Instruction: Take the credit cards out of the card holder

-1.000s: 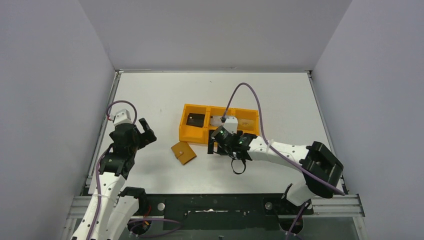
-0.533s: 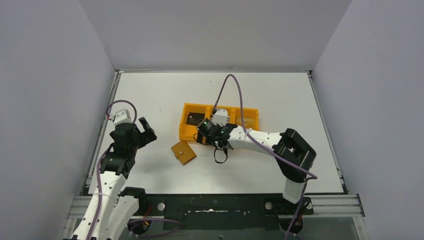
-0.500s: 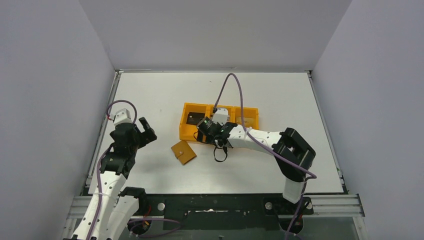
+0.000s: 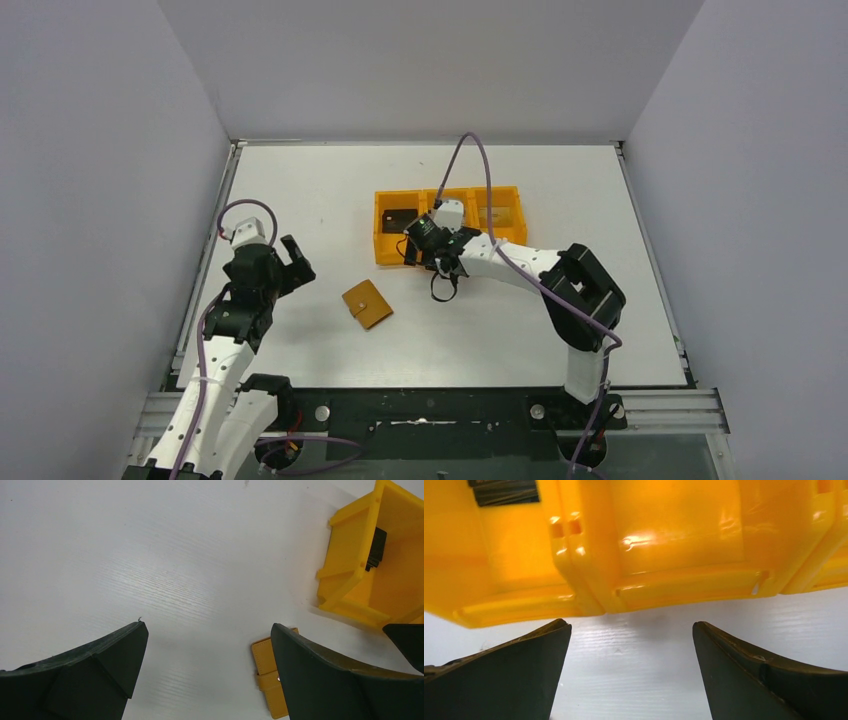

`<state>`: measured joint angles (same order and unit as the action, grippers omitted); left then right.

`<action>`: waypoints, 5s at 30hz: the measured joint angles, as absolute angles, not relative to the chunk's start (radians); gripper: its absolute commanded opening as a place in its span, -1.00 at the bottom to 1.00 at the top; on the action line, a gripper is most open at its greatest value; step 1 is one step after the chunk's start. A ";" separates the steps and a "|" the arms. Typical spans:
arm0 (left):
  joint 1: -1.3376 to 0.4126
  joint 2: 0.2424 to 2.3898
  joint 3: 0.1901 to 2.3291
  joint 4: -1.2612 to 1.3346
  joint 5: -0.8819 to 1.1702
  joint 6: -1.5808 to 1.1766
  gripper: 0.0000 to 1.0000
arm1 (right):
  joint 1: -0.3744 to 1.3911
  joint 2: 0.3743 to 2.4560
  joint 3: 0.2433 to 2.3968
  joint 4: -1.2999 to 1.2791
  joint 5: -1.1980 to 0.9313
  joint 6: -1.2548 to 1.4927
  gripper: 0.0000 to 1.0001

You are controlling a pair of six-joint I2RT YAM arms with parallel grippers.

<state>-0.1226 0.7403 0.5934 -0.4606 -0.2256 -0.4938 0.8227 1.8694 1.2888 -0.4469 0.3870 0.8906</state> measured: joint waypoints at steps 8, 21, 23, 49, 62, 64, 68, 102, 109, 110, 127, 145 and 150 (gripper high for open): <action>-0.123 0.748 0.593 -0.459 -0.227 -0.493 0.91 | 0.954 1.850 1.254 -0.355 0.310 0.834 0.89; -0.123 0.746 0.593 -0.460 -0.236 -0.494 0.79 | 1.010 1.932 1.240 -0.155 0.042 0.794 0.29; -0.123 0.746 0.593 -0.460 -0.237 -0.494 0.75 | 1.015 1.958 1.242 -0.149 0.025 0.788 0.23; -0.194 0.886 0.593 -0.389 0.152 -0.514 0.20 | 1.075 1.581 0.829 -0.136 0.156 0.934 -0.92; -0.622 1.179 0.643 -0.245 0.168 -0.565 0.30 | 1.076 1.412 0.653 -0.212 0.215 1.039 -0.05; -0.625 1.214 0.658 -0.217 0.174 -0.565 0.30 | 1.076 1.369 0.637 -0.217 0.216 1.053 -0.05; -0.636 1.288 0.702 -0.162 0.206 -0.554 0.30 | 1.090 1.264 0.548 -0.138 0.187 1.091 -0.05; -0.776 1.324 0.455 0.142 0.379 -0.718 -0.13 | 0.778 1.348 0.521 0.138 -0.108 1.074 -0.01; -0.837 1.164 0.454 0.078 0.204 -0.754 0.42 | 0.765 1.355 0.628 -0.012 -0.070 1.023 0.02; -0.826 1.142 0.461 0.063 0.173 -0.750 0.42 | 0.771 1.346 0.619 -0.032 -0.059 1.027 0.02; -0.707 1.408 0.502 0.157 0.301 -0.725 0.13 | 0.921 1.354 0.492 0.051 -0.032 1.178 -0.05; -0.948 1.171 0.407 0.131 0.117 -0.887 0.26 | 0.775 1.422 0.788 -0.241 0.046 0.960 0.06; -0.870 1.118 0.429 0.038 0.042 -0.861 0.33 | 0.843 1.328 0.726 -0.311 0.118 1.007 0.06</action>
<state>-0.8696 1.1179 0.4286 0.0383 0.0418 -0.8608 0.8433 1.3277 0.7258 -0.3111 0.1184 1.0065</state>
